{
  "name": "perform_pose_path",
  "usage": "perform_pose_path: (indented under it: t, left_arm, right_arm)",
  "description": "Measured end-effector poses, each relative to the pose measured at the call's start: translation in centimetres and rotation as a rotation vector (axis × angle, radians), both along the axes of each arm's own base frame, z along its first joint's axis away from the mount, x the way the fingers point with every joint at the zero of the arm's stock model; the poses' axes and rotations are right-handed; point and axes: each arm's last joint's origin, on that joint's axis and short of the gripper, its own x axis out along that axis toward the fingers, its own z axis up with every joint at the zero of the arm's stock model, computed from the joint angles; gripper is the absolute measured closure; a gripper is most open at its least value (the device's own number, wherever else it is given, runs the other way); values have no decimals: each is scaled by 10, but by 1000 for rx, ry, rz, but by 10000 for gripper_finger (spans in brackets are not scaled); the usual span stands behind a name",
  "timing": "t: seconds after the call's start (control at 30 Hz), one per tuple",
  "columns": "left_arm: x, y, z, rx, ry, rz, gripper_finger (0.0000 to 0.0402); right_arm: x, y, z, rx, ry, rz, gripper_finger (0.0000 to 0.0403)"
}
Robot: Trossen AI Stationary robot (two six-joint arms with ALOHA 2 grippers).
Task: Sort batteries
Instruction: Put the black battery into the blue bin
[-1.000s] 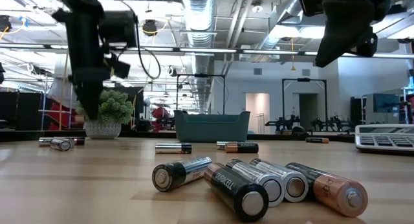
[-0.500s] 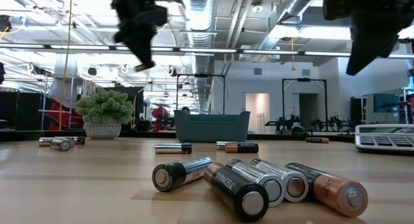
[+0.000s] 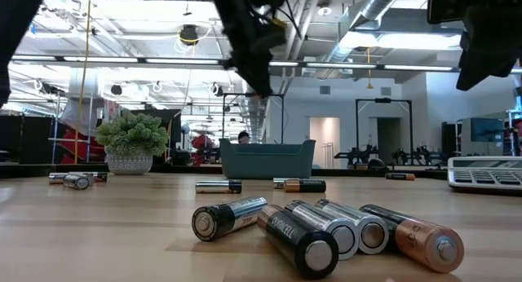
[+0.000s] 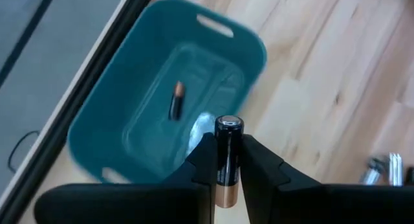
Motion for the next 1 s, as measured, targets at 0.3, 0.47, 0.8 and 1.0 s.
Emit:
perform_pose_path:
  t: [0.3,0.47,0.8,1.0]
  left_arm:
    - [35,64,-38,-52,55,-70,366]
    - [37,95,-69,-115,98,-92,366]
    - [29,122,-99,-157,161,-149,361]
    - [26,125,-102,-141,188,-195,315]
  right_arm:
    - [0,-1,0,45,0,-67,397]
    - [6,-12,0,58,-2,-142,397]
    - [19,-51,1,34,-14,-310,397]
    - [23,-69,1,29,-15,-394,397]
